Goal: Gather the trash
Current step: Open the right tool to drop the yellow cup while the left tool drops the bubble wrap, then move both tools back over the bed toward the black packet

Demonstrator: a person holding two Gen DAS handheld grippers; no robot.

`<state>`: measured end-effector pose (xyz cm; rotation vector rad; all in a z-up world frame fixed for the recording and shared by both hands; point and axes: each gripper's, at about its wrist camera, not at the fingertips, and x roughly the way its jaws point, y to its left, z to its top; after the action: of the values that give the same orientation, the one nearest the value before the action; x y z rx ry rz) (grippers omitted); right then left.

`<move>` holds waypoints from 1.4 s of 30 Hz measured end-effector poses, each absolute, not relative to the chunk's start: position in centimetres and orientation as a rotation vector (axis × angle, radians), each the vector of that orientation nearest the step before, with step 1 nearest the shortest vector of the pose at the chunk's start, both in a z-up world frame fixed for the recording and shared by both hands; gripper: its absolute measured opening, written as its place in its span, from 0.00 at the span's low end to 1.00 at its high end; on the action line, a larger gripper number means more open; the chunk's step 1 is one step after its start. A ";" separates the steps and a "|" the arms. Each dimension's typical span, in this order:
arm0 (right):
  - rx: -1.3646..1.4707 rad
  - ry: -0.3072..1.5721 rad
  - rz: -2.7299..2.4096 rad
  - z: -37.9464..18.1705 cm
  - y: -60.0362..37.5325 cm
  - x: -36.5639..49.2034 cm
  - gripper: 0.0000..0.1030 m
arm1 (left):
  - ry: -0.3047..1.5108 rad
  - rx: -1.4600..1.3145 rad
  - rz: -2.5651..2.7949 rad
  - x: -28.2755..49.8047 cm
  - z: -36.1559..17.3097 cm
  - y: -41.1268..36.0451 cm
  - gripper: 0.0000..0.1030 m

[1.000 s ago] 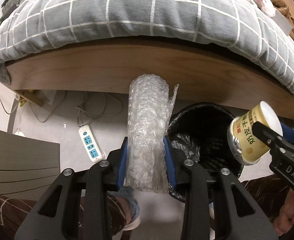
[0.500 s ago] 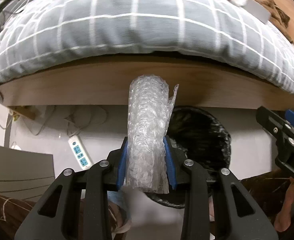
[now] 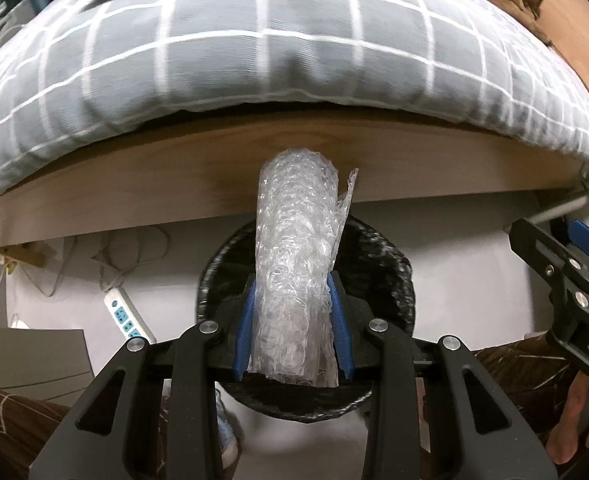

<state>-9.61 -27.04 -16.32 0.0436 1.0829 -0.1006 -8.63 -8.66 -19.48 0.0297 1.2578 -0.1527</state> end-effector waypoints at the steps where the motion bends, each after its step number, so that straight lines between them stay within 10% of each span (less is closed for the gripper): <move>1: 0.045 1.087 -0.107 -16.4 -27.5 -9.8 0.93 | 1.260 0.029 -0.161 -8.7 -19.6 -9.1 0.32; 10: 0.035 1.076 -0.128 -16.6 -28.4 -9.8 0.93 | 1.257 0.067 -0.191 -8.7 -20.3 -11.1 0.35; 23: -0.008 1.021 -0.150 -15.1 -27.6 -9.6 0.93 | 1.152 0.114 -0.137 -8.9 -17.8 -10.5 0.92; 42: -0.022 0.822 -0.123 -8.7 -26.3 -9.7 0.93 | 0.983 0.086 -0.083 -7.9 -10.2 -8.4 0.94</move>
<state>-9.74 -26.31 -8.66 -0.0223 0.8224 -0.1229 -7.90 -8.41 -10.17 0.0864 0.9827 -0.0827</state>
